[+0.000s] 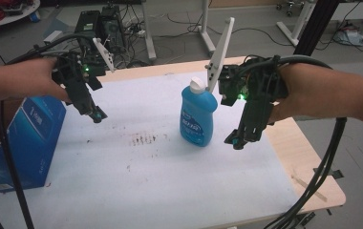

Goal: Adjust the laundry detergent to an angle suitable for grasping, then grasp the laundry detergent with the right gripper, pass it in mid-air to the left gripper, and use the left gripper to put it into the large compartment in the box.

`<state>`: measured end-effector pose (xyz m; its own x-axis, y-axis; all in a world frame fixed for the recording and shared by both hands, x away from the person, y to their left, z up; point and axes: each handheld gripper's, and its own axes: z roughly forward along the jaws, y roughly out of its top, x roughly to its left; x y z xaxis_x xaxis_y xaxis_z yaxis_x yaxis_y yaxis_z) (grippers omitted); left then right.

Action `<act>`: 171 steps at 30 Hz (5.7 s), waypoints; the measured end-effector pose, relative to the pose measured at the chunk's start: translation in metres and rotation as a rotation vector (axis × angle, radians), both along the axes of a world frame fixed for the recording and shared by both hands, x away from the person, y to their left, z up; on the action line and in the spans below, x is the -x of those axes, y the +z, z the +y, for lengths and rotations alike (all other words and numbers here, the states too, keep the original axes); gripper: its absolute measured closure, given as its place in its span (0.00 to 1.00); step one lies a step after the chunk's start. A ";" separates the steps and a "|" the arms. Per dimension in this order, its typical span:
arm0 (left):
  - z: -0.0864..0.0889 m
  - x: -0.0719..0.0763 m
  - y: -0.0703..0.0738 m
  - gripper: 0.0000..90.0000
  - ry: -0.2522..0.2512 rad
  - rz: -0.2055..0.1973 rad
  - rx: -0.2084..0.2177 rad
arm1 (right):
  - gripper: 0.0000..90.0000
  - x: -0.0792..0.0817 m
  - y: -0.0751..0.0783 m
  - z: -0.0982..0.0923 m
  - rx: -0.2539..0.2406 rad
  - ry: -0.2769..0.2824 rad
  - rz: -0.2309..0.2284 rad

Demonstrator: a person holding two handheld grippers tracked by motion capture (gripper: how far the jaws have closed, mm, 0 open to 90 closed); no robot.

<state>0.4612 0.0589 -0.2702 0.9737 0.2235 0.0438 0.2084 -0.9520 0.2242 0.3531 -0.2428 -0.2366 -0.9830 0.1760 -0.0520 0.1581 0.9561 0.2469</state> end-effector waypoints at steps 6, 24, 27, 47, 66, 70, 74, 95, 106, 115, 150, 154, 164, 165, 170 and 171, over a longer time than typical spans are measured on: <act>0.000 -0.002 -0.001 0.02 0.011 0.006 0.005 | 0.11 0.000 0.001 -0.003 -0.002 -0.005 -0.004; -0.002 0.001 0.000 0.02 0.016 0.009 0.002 | 0.11 -0.005 0.001 -0.013 -0.018 -0.026 -0.040; -0.003 0.002 -0.001 0.02 0.013 0.010 -0.001 | 0.11 -0.004 0.001 -0.014 -0.018 -0.038 -0.048; -0.007 0.005 0.000 0.02 0.000 0.006 -0.012 | 0.11 0.000 -0.002 -0.022 -0.020 -0.066 -0.055; -0.007 0.001 -0.004 0.02 0.003 0.006 -0.005 | 0.11 -0.013 -0.015 -0.033 -0.091 -0.226 -0.043; -0.007 0.000 -0.004 0.02 0.004 0.009 -0.006 | 0.11 -0.017 -0.020 -0.035 -0.134 -0.281 -0.045; -0.006 -0.002 -0.005 0.02 0.008 0.010 -0.003 | 0.11 -0.021 -0.025 -0.038 -0.162 -0.328 -0.036; -0.007 -0.004 -0.008 0.02 0.000 0.007 -0.005 | 0.11 -0.026 -0.056 -0.058 -0.363 -0.509 -0.025; -0.007 -0.004 -0.008 0.02 -0.007 0.008 -0.010 | 0.11 -0.024 -0.078 -0.060 -0.429 -0.551 -0.036; -0.007 -0.005 -0.009 0.02 -0.004 0.014 -0.013 | 0.11 -0.021 -0.095 -0.058 -0.443 -0.537 -0.048; -0.006 -0.008 -0.014 0.02 0.001 0.023 -0.014 | 0.11 -0.036 -0.126 -0.047 -0.671 -0.559 -0.110; -0.006 -0.008 -0.014 0.02 0.003 0.022 -0.013 | 0.11 -0.039 -0.129 -0.044 -0.688 -0.556 -0.112; -0.003 -0.008 -0.015 0.02 0.001 0.023 -0.019 | 0.12 -0.047 -0.140 -0.036 -0.708 -0.552 -0.114; -0.003 -0.008 -0.015 0.02 0.008 0.024 -0.017 | 0.12 -0.047 -0.140 -0.035 -0.709 -0.549 -0.118; -0.002 -0.008 -0.015 0.02 0.010 0.025 -0.017 | 0.12 -0.050 -0.145 -0.032 -0.732 -0.547 -0.120; -0.002 -0.009 -0.015 0.02 0.007 0.025 -0.018 | 0.12 -0.050 -0.146 -0.032 -0.738 -0.550 -0.123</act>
